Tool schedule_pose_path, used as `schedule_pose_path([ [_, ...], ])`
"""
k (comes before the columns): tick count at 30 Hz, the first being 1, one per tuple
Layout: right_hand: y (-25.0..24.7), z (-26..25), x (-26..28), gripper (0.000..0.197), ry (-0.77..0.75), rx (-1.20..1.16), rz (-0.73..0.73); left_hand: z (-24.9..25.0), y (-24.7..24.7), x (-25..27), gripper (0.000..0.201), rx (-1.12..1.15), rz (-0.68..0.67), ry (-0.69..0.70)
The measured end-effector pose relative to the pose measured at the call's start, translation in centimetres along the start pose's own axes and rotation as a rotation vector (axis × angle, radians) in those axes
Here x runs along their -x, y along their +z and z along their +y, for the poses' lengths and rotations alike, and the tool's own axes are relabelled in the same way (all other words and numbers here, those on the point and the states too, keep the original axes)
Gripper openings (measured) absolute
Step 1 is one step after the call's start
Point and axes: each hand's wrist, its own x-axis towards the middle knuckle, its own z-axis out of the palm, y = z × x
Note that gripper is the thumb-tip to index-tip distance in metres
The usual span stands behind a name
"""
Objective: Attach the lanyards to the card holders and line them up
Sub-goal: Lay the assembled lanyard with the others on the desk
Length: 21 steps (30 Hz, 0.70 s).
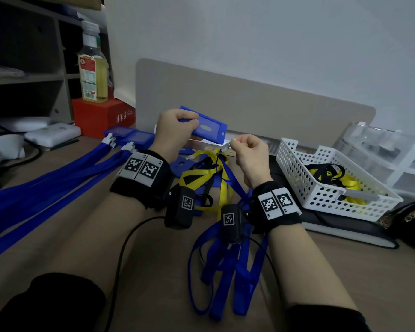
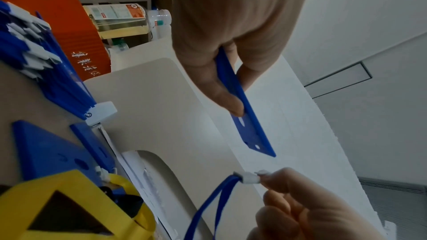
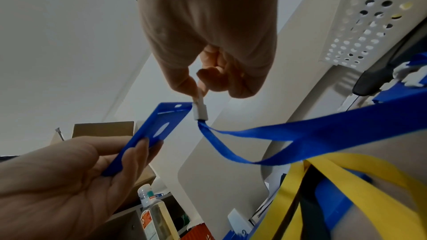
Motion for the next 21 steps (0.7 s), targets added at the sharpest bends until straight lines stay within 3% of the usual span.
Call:
schedule_pose_path([
  [21, 0.27, -0.08, 0.41, 0.018, 0.026, -0.196, 0.001, 0.31, 0.47, 0.72, 0.018, -0.014, -0.029, -0.106],
])
